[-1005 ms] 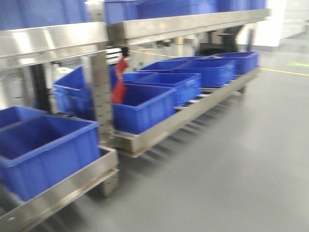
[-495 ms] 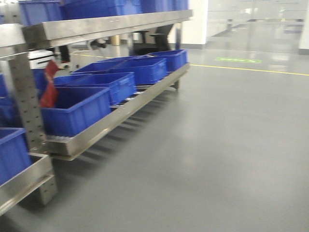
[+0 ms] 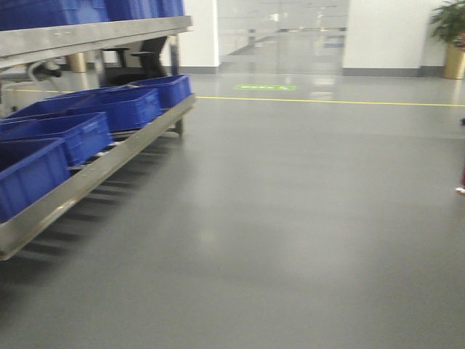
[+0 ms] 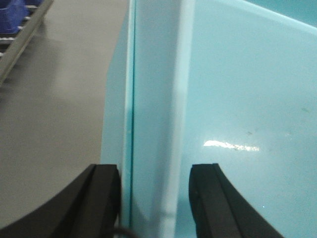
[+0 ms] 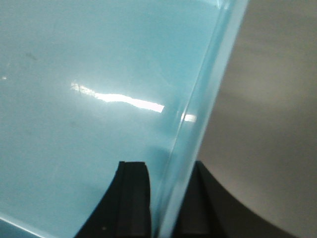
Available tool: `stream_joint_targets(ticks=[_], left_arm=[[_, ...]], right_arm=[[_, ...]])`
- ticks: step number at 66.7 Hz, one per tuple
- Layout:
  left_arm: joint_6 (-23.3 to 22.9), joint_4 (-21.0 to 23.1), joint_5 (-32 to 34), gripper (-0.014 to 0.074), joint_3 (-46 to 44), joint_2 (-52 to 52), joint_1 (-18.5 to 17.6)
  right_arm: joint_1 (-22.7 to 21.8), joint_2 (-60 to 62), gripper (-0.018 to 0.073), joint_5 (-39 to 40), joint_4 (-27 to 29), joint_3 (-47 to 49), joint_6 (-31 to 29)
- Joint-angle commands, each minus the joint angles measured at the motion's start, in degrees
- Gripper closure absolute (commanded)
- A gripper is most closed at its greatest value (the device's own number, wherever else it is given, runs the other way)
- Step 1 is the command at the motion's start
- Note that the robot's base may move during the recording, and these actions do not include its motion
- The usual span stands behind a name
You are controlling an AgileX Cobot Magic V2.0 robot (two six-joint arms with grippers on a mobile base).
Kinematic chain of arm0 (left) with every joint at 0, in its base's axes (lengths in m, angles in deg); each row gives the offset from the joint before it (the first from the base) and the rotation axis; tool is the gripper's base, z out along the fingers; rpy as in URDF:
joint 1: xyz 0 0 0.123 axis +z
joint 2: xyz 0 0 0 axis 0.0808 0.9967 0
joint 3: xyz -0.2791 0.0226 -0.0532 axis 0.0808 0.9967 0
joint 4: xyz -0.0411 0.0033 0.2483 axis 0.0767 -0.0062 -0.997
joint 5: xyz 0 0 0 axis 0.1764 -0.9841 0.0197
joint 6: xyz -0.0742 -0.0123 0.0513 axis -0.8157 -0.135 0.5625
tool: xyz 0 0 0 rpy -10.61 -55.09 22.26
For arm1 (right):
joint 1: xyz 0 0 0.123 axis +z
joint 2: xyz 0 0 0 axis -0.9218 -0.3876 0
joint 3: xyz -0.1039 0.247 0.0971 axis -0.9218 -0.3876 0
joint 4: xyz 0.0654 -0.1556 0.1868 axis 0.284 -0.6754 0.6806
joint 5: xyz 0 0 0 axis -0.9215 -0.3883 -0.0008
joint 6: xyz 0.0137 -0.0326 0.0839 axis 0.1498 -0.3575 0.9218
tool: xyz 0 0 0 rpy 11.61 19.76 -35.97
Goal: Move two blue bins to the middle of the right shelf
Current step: 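Drive the base along the aisle past the red table, holding the teal bin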
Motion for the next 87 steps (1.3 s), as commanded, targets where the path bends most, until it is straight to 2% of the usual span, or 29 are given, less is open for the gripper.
stream_joint_targets(ticks=[1,87], left_arm=[[1.5,1.3,4.6,0.0707,-1.0,-0.9,-0.4],[1.5,1.3,4.6,0.0707,-1.0,-0.9,-0.4]], right_arm=[[0.1,0.8,0.0713,4.8,0.0,0.7,-1.6],[0.1,0.8,0.0713,4.8,0.0,0.7,-1.6]])
